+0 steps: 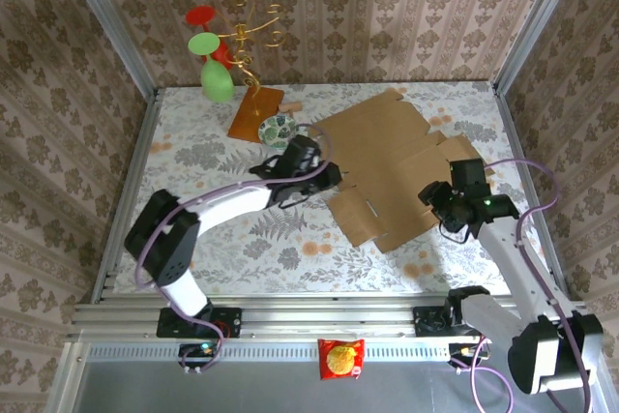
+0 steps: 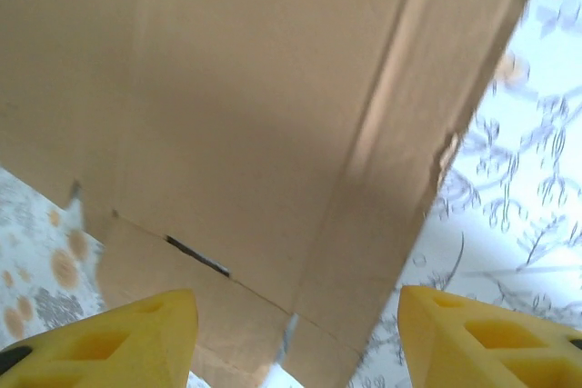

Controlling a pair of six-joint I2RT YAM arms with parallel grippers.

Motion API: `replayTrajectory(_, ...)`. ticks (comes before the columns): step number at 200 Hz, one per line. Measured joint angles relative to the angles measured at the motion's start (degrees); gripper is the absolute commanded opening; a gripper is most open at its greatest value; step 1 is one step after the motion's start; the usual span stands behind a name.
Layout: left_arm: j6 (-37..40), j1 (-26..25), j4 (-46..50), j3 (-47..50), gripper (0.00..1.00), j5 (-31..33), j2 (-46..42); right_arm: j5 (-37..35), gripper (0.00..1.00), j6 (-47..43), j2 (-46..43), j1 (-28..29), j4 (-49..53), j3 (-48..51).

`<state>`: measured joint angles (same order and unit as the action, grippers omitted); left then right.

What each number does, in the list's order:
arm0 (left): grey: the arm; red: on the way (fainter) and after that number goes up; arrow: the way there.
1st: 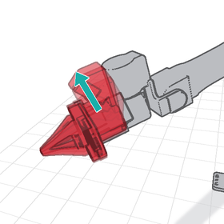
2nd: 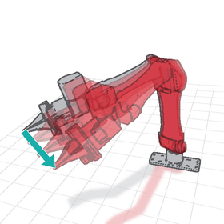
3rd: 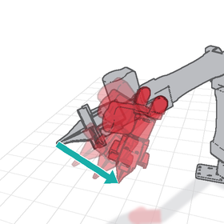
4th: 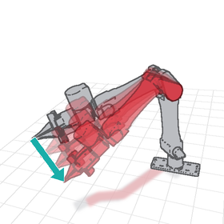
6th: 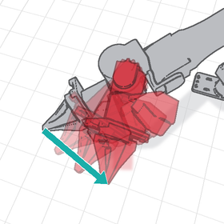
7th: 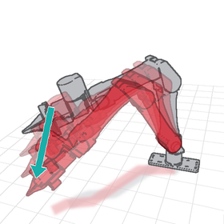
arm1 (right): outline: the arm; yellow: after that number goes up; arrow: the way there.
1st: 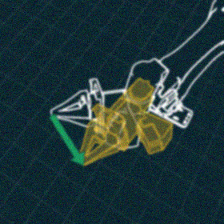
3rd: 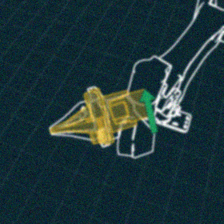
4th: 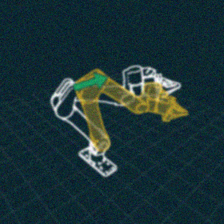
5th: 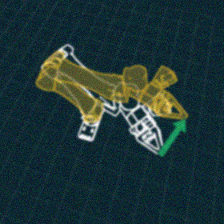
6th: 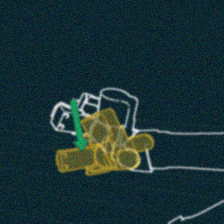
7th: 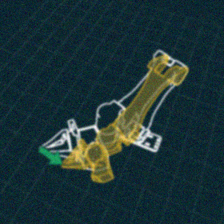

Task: Fold the paper box

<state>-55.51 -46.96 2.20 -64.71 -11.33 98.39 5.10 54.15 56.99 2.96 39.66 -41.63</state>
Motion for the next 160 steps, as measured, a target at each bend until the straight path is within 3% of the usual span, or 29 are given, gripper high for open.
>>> replayTrajectory(17,0.0,-1.7,0.9,-4.4,0.26,-2.4,4.7,2.5,0.62,0.7,0.7,-1.2,-2.0,2.3)
replayTrajectory(55,0.2,-0.5,2.6,-11.1,0.21,-5.3,12.7,5.2,0.62,2.9,1.5,-3.0,-7.3,8.0)
replayTrajectory(160,2.1,2.8,5.5,-10.6,0.19,-9.4,18.2,13.8,0.59,7.7,9.6,-4.9,-18.1,16.0)
